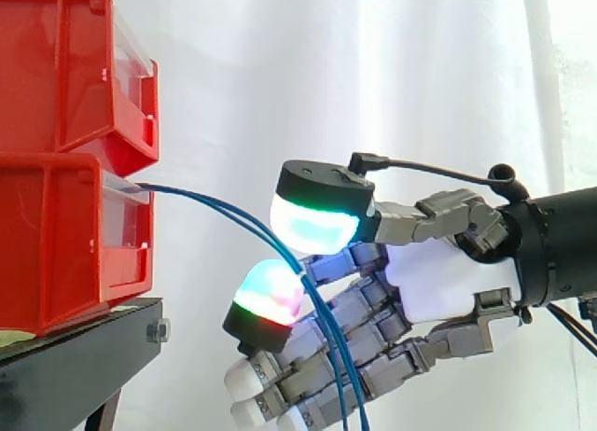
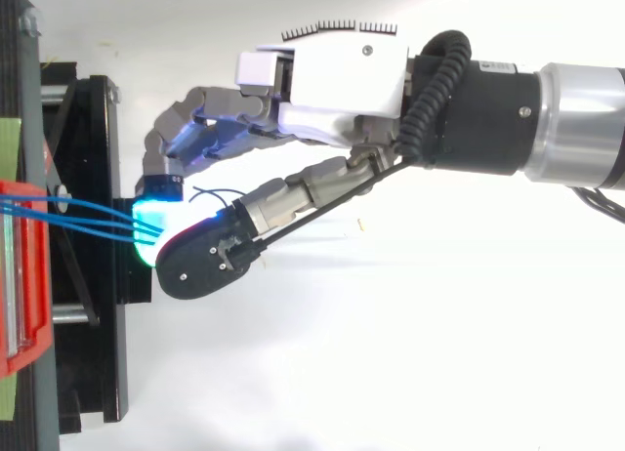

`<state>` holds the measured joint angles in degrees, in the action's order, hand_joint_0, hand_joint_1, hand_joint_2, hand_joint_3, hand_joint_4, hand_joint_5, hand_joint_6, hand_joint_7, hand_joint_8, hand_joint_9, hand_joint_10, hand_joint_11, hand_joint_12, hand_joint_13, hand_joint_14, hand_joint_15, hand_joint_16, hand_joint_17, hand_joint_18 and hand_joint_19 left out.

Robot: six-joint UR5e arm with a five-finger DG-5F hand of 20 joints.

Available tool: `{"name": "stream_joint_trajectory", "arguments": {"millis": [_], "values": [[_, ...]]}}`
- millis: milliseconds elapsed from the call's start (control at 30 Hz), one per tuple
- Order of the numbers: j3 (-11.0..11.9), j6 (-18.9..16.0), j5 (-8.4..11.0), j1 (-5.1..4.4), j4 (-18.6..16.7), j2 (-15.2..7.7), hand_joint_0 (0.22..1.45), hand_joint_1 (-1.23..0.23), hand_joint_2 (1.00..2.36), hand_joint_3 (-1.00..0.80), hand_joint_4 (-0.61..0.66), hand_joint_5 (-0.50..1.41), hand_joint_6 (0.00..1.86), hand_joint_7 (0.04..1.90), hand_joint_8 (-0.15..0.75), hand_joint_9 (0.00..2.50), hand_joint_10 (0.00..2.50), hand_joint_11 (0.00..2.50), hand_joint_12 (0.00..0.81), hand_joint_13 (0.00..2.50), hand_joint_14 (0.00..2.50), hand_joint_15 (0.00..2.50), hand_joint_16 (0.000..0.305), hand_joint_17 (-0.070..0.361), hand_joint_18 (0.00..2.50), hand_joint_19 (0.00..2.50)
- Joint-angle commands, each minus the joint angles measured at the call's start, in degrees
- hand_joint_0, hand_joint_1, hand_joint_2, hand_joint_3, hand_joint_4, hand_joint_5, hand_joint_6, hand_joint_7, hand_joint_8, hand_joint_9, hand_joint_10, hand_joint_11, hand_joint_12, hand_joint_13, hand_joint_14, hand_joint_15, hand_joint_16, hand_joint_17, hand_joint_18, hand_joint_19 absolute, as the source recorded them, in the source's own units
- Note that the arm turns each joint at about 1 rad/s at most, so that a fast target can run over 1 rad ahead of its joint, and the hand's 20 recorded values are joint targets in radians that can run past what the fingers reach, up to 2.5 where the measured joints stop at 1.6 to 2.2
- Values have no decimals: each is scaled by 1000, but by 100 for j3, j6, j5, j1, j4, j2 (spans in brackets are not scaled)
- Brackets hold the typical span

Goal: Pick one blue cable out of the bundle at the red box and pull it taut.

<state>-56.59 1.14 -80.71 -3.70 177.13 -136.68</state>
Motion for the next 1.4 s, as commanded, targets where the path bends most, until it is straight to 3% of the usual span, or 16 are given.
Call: {"name": "stream_joint_trajectory", "arguments": {"millis": [0, 467, 800, 1367], "values": [[-1, 0, -23, 1, 85, 1, 546, -701, 1003, -455, 149, -208, 906, 903, 315, 513, 8, 343, 378, 314, 6, 192, 56, 126, 266, 121], [-1, 27, -67, 53, 94, 45, 595, -688, 1016, -267, 117, -201, 911, 938, 313, 539, 8, 344, 371, 337, 6, 189, 54, 122, 283, 110], [-1, 185, -67, 62, 173, 124, 636, -777, 1019, -216, 14, -204, 924, 992, 303, 550, 9, 359, 365, 365, 6, 183, 54, 121, 338, 93], [-1, 194, -67, 88, 656, 318, 727, -760, 1006, -423, 8, -216, 930, 1053, 313, 629, 11, 465, 365, 421, 6, 194, 53, 119, 394, 80]]}}
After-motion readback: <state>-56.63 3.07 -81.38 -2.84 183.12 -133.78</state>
